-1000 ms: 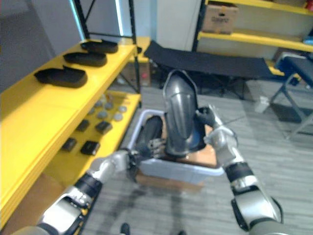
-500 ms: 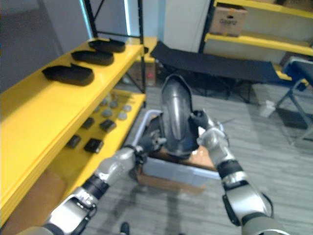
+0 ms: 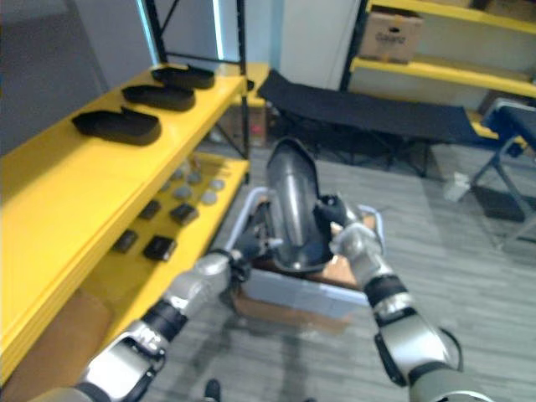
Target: Walk over and take plastic housings, then place them on the shelf
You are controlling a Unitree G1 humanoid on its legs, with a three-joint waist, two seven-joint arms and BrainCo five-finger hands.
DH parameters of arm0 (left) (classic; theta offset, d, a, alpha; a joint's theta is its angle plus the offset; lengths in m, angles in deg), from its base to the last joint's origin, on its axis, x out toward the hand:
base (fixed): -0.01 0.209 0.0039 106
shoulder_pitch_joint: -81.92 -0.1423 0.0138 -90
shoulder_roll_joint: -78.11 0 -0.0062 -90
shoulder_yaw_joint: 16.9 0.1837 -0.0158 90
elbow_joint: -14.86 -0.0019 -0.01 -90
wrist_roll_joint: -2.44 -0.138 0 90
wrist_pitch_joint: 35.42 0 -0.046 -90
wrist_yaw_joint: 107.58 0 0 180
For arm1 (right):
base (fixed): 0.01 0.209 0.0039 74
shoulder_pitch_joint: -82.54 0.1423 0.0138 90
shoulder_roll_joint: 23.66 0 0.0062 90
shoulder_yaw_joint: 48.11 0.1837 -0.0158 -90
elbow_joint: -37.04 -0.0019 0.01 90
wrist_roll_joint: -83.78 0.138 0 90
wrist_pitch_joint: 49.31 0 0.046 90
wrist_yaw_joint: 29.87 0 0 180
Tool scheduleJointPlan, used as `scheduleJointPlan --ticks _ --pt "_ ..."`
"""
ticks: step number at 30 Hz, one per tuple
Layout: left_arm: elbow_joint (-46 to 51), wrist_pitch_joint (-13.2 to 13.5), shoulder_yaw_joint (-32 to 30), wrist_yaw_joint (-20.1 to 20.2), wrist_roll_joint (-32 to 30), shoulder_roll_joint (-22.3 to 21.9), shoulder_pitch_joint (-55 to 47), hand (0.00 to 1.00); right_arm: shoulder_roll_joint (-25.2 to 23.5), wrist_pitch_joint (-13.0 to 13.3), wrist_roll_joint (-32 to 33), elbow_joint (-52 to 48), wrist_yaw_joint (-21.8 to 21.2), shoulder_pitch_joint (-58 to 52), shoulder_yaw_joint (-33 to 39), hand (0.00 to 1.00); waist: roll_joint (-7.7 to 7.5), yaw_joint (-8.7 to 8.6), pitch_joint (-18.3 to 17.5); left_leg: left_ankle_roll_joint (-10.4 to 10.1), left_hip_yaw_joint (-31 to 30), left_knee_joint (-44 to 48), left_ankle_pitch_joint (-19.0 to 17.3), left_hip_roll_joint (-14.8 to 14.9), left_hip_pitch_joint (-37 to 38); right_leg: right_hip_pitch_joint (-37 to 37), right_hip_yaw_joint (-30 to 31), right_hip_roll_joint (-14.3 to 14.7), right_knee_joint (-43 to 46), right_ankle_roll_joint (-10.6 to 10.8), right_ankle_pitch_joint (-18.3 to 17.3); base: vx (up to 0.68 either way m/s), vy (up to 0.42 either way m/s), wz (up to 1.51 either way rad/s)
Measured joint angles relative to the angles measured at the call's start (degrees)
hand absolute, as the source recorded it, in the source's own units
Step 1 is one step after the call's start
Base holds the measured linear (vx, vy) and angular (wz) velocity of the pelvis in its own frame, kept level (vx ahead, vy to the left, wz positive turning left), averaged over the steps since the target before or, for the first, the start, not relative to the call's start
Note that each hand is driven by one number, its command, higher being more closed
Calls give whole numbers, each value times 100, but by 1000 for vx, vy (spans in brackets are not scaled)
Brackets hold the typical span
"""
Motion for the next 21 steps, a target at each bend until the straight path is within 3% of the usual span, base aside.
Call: scheduleJointPlan --ticks 8,13,14,21 --pt "-214 25 13 -219 -4 -78 0 0 -161 221 -9 0 23 0 -107 100 -3 3 1 0 -14 0 -1 -2 1 11 -7 0 1 1 -1 0 0 0" --pt "-402 68 21 -315 -4 -87 0 0 -223 221 -8 0 53 0 -244 100 -5 6 3 0 -20 1 -1 -2 2 17 -11 0 2 1 -1 0 0 0" --pt "-410 81 21 -343 -4 -88 0 100 -229 221 -8 0 62 0 -249 100 -10 8 6 0 -22 1 -1 -2 2 20 -10 0 2 1 -2 0 0 0" --pt "-517 231 25 -635 4 -123 -1 100 -353 253 4 -1 391 -66 -360 100 -34 6 23 8 -36 1 -11 -9 9 64 -22 -1 2 28 -58 1 0 2"
